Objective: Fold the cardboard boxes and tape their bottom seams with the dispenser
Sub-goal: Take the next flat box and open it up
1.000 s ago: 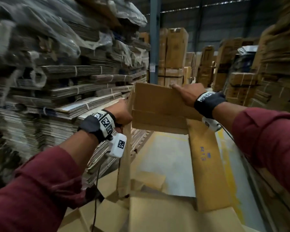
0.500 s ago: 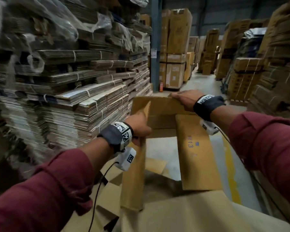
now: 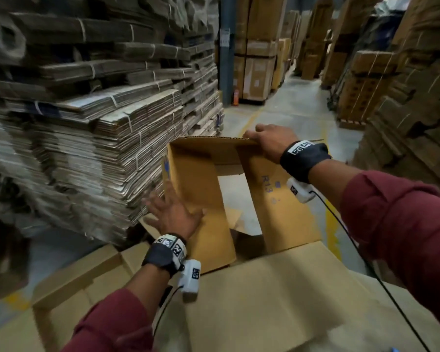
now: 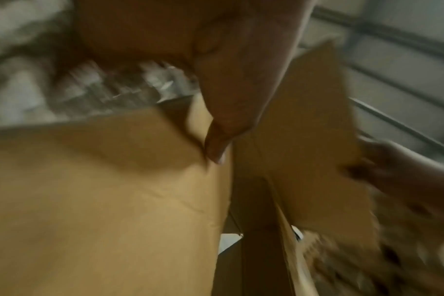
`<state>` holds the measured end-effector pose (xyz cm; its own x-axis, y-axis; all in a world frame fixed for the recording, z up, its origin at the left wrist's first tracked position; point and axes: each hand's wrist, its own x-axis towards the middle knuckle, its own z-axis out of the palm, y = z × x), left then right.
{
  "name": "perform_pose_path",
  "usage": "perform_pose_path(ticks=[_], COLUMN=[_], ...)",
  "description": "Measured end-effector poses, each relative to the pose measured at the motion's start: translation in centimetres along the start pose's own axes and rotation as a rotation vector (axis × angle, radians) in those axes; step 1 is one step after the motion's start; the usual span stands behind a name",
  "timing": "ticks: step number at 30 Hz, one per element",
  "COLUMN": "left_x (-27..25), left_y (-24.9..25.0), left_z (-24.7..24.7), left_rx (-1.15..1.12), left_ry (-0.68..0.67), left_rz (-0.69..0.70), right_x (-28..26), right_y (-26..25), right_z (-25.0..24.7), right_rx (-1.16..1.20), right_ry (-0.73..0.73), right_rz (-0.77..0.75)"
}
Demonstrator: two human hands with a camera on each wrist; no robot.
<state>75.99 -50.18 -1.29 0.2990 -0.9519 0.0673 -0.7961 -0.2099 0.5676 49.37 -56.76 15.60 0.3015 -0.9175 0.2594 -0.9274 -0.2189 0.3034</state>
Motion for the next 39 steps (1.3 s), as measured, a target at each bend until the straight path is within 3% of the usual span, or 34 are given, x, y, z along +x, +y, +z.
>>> perform_pose_path(ticks=[2, 6, 13, 18, 22, 26, 32, 36, 39], left_x=[0.5, 2.1, 2.7, 3.6, 3.0, 1.3, 0.7, -1.5, -3.5], left_y=[-2.1, -3.0, 3.5, 3.7, 2.2, -1.4, -5.3, -8.0, -10.6], left_z=[0.4, -0.4, -9.7, -13.0, -9.8, -3.5, 2.7, 4.6, 5.6], left_rx=[-0.220, -0.203, -0.369, -0.415, -0.290, -0.254, -0.080, 0.006, -0.050], left_ry=[-0.111, -0.159, -0.330, -0.507, -0.568, -0.703, -0.635, -0.749, -0.752], left_rz=[-0.067, 0.025, 0.058, 0.044, 0.026, -0.021, 0.177, 0.200, 0.204], right_x=[-0.2, 0.9, 3.1, 3.6, 2.8, 0.7, -4.4, -7.7, -10.7], right_y=[-0.2, -0.1, 1.5, 2.7, 1.4, -0.7, -4.7, -7.0, -8.4], right_z=[-0.3, -3.4, -10.5, -11.7, -8.0, 0.5, 10.6, 12.8, 13.6], right_rx=[-0.007, -0.028, -0.117, -0.091, -0.067, -0.003, -0.032, -0.040, -0.007], right_ry=[0.015, 0.096, 0.074, 0.018, -0.042, -0.209, -0.406, -0.482, -0.474], right_rz=[0.006, 0.005, -0.071, -0.062, -0.043, -0.062, -0.152, -0.192, -0.151])
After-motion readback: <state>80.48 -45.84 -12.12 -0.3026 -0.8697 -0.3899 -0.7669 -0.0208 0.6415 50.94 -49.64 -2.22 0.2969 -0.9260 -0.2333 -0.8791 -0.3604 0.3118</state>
